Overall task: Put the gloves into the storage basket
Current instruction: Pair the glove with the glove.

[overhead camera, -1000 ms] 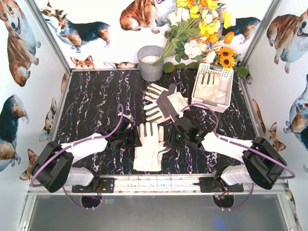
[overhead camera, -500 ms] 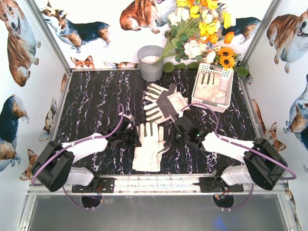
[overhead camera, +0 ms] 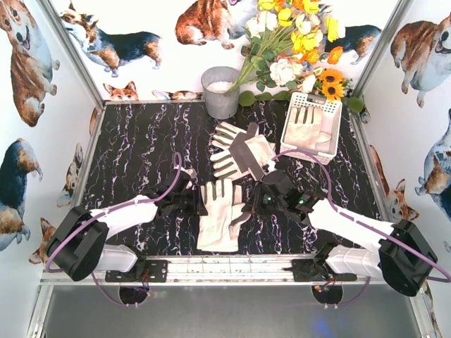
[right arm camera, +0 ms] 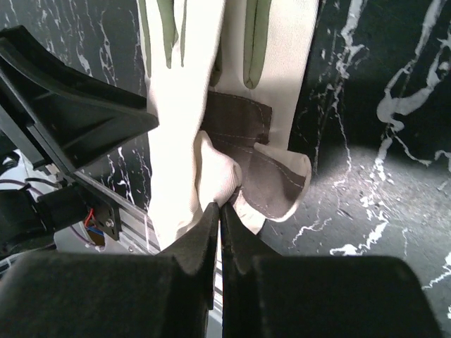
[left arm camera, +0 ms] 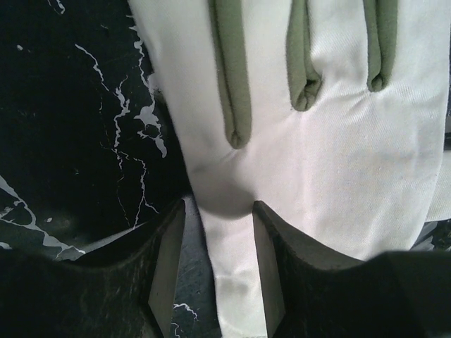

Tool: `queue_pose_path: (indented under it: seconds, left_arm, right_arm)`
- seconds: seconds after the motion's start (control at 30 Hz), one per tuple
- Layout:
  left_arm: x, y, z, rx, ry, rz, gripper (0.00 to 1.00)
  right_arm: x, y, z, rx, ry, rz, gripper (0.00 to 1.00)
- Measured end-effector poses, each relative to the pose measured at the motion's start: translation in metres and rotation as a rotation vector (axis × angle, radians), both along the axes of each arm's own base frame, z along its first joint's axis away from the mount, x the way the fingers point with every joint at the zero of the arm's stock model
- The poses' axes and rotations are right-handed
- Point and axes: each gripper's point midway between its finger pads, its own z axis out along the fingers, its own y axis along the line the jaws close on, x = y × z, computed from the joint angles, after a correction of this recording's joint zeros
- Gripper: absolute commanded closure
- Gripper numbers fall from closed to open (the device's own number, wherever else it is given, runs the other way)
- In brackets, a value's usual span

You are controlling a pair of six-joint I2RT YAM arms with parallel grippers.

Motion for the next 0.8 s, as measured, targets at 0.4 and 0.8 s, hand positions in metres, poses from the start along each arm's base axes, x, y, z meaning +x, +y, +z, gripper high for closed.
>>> queue_pose_path:
  seconds: [0.4, 0.8]
  left_arm:
    - [-0.002, 0.0, 0.0, -0.003, 0.0, -0.005, 0.61]
    - [-0.004, 0.001, 0.002, -0.01, -0.005, -0.007, 0.6]
  right_arm:
    - [-0.011, -0.011, 0.01, 0.005, -0.009, -0.007, 1.0]
    - [-0.02, -0.017, 0.025, 0.017, -0.007, 0.004, 1.0]
